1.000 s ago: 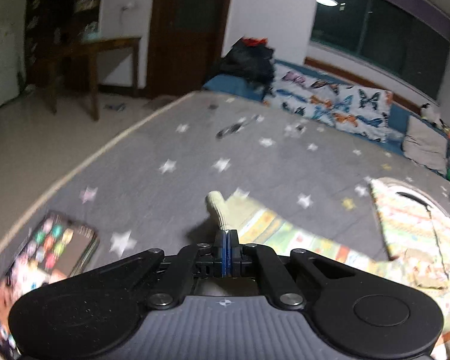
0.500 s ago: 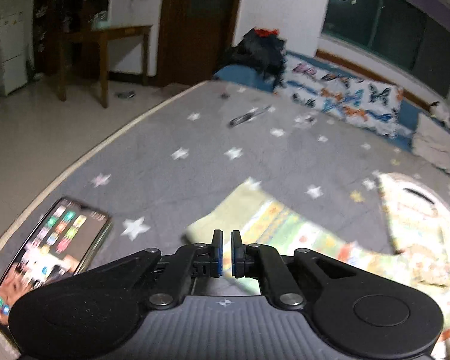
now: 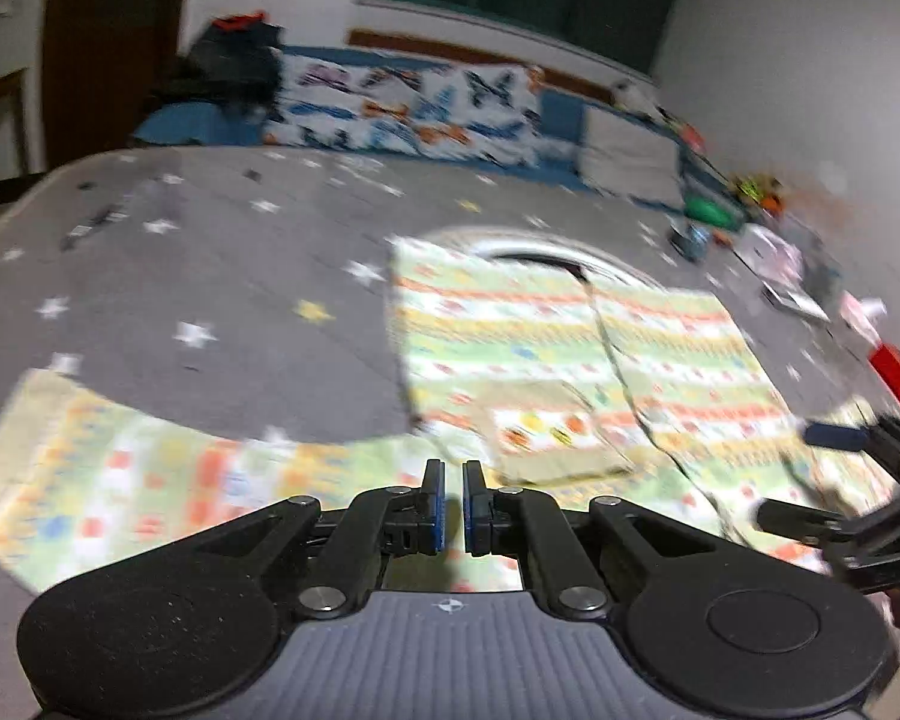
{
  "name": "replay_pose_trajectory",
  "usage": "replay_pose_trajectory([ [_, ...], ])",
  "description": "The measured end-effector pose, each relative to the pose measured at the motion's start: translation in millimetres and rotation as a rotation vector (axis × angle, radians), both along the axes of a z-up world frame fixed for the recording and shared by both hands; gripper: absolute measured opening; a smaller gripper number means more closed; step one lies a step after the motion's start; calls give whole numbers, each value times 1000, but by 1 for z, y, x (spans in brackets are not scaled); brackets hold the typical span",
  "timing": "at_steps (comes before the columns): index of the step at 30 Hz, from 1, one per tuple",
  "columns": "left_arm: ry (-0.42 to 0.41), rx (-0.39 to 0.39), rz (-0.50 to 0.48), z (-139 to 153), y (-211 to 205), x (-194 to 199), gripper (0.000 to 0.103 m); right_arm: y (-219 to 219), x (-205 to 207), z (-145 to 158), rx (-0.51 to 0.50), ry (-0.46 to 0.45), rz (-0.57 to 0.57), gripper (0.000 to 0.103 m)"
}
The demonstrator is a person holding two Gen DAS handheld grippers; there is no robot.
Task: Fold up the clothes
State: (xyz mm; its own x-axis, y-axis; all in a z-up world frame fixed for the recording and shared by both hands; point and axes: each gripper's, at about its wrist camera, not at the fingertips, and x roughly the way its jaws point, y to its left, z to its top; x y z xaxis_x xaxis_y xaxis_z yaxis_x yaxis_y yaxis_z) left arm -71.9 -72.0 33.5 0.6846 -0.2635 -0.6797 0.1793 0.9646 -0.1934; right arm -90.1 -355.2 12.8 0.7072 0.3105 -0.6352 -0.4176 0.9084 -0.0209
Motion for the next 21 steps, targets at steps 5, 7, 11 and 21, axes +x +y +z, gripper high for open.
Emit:
replay_pose_trajectory([
  [5,16,42,-57,-14,-12,-5,8,13,-6,-12,-38,26,55,103],
  [7,14,40,-58,-13,-8,-10,10,11,-11,-14,-40,34,62,103],
  [11,18,54,-49,-11,0,-16,11,0,-17,-15,-5,90,61,103],
  [21,7,-34,28,-2,33,-18,20,-8,-27,-14,-39,118,91,103],
])
